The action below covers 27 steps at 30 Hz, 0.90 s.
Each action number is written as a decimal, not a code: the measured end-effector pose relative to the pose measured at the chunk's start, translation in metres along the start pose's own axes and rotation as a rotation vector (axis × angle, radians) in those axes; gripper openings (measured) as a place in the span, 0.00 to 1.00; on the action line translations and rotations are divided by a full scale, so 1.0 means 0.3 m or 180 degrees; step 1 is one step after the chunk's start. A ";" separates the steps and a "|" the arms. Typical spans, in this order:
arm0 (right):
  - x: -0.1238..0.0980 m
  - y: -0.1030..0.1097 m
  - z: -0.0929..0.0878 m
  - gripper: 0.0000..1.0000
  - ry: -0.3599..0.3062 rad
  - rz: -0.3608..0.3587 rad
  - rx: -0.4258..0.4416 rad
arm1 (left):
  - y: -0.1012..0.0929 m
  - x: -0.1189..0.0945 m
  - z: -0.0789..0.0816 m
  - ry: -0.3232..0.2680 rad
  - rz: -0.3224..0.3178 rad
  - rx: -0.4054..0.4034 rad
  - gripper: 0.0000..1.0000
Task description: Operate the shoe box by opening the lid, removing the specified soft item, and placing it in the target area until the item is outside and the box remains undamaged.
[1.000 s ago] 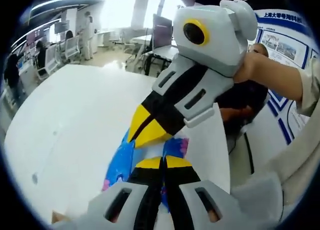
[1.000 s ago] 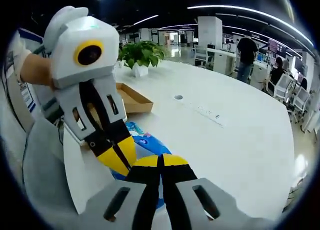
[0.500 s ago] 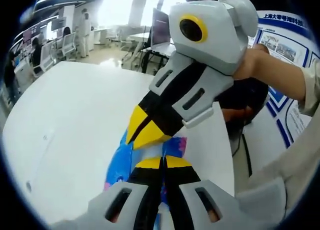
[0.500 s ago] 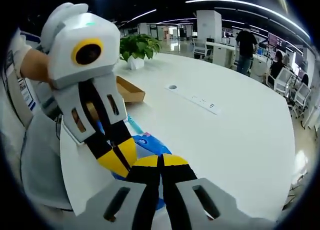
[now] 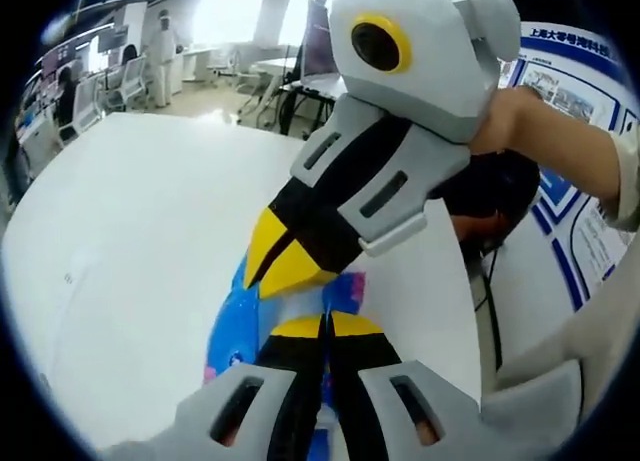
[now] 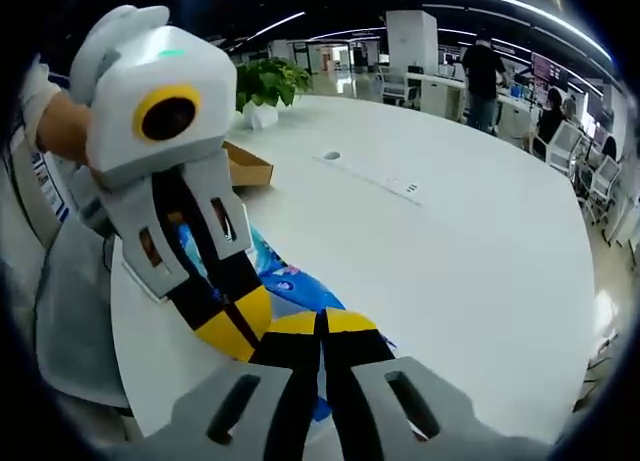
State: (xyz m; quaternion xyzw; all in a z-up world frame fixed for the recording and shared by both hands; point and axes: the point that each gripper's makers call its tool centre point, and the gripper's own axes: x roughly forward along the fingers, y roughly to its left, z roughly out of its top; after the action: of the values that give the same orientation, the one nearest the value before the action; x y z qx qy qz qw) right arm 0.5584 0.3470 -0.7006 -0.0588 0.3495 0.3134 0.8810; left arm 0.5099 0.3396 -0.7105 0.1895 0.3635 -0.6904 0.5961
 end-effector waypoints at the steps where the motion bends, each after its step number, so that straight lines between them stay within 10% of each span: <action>1: 0.007 -0.001 -0.008 0.00 0.0008 0.0007 0.0014 | 0.000 0.002 -0.007 0.0012 -0.0003 -0.0004 0.00; 27: 0.087 -0.014 -0.093 0.00 0.0108 -0.0004 0.0081 | -0.002 0.073 -0.078 0.0124 -0.0018 -0.0081 0.00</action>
State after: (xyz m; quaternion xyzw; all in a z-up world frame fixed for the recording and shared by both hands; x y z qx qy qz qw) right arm 0.5593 0.3479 -0.7390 -0.0532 0.3684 0.3073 0.8758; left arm 0.5006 0.3415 -0.7410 0.1943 0.3844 -0.6835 0.5893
